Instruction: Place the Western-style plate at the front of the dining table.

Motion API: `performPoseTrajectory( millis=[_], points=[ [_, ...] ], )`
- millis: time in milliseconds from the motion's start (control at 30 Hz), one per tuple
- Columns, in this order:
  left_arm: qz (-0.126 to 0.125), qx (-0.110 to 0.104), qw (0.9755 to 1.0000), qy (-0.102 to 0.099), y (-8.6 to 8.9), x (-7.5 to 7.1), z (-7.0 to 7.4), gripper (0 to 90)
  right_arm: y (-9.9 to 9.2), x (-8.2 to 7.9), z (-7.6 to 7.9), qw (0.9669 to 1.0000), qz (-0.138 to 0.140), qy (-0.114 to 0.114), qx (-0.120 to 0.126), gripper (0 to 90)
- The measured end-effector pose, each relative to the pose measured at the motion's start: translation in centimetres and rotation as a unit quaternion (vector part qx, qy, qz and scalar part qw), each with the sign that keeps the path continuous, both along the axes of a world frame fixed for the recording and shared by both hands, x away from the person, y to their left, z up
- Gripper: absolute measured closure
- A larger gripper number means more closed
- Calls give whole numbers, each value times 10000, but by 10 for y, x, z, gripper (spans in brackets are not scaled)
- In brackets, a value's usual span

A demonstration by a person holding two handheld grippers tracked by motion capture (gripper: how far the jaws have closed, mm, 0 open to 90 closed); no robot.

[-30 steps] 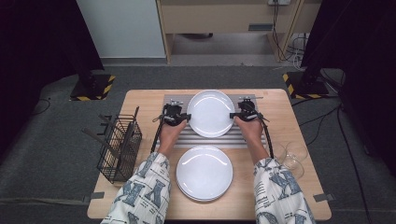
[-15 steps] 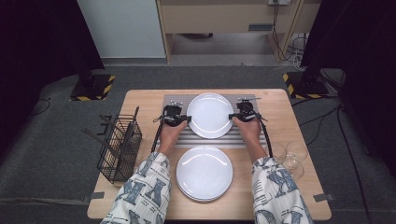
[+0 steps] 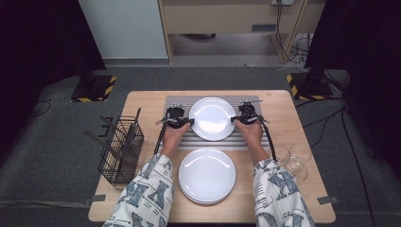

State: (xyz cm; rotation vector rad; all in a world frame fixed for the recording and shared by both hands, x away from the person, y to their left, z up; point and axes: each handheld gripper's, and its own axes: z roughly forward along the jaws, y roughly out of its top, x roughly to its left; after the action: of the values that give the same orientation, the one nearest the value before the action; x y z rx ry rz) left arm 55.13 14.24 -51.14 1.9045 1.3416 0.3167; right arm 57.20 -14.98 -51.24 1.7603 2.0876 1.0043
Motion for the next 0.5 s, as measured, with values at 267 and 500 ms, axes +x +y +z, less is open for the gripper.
performPoseTrajectory(
  millis=[267, 500],
  points=[
    [15, -130, 9999, 86, 1, 3, -5, 641, 2, 2, -6, 10000, 7, 5, -51, 665],
    [17, -214, 9995, 217, 3, 4, -9, 622, 5, 3, -7, 9999, -3, -17, -130, 664]
  ],
)
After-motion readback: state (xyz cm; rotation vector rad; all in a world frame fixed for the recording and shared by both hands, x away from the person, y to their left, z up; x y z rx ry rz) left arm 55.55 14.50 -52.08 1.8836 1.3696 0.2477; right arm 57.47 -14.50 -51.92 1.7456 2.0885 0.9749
